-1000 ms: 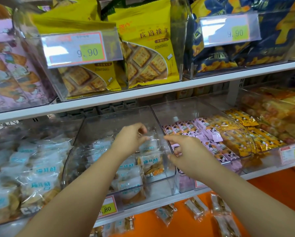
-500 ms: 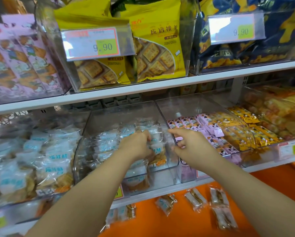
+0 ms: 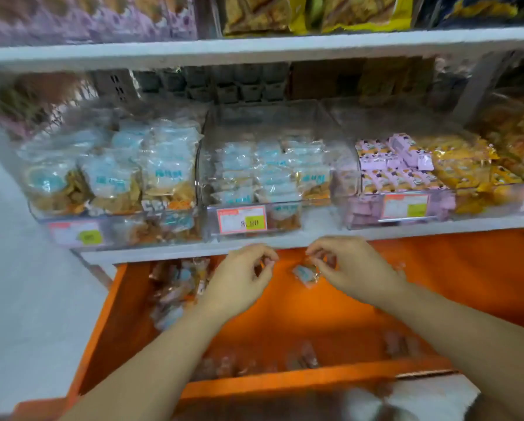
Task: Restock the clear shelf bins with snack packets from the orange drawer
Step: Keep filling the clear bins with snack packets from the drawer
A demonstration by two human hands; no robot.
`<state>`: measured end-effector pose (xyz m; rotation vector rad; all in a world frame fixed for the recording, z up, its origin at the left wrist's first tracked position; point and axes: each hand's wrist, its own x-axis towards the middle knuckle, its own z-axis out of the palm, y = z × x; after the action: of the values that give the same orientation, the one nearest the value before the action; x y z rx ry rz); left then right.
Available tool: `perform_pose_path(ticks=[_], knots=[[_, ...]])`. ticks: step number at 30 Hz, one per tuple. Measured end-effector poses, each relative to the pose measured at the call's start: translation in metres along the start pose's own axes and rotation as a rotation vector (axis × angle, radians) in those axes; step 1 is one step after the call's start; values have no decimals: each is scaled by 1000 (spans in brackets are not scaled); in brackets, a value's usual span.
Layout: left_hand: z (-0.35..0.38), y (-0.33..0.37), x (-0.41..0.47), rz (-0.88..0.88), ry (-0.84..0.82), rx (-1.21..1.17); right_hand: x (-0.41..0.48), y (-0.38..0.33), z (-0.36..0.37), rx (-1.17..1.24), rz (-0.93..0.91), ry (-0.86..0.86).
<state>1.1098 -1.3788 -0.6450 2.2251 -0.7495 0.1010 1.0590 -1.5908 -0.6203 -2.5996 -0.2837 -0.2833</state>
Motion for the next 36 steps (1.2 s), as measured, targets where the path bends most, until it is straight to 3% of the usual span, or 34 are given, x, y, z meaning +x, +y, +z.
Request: perform_pose_path(ticks=[2, 7, 14, 20, 23, 27, 32, 36], knots=[[12, -23, -18, -131, -63, -16, -12, 10, 22, -18, 107, -133], [33, -37, -53, -481, -40, -122, -22, 13, 54, -4, 280, -201], [38, -31, -75, -611, -136, -220, -9, 2, 106, 155, 333, -314], [27, -67, -62, -761, -83, -204, 17, 2, 167, 253, 436, -367], [19, -104, -52, -789, -94, -35, 33, 7, 192, 233, 456, -411], [5, -161, -49, -888, -120, 389, 60, 17, 225, 104, 403, -575], [11, -210, -63, -1172, -167, 191, 89, 23, 267, -74, 252, -699], [21, -220, -71, -1143, -198, 150, 104, 27, 287, -187, 274, -736]])
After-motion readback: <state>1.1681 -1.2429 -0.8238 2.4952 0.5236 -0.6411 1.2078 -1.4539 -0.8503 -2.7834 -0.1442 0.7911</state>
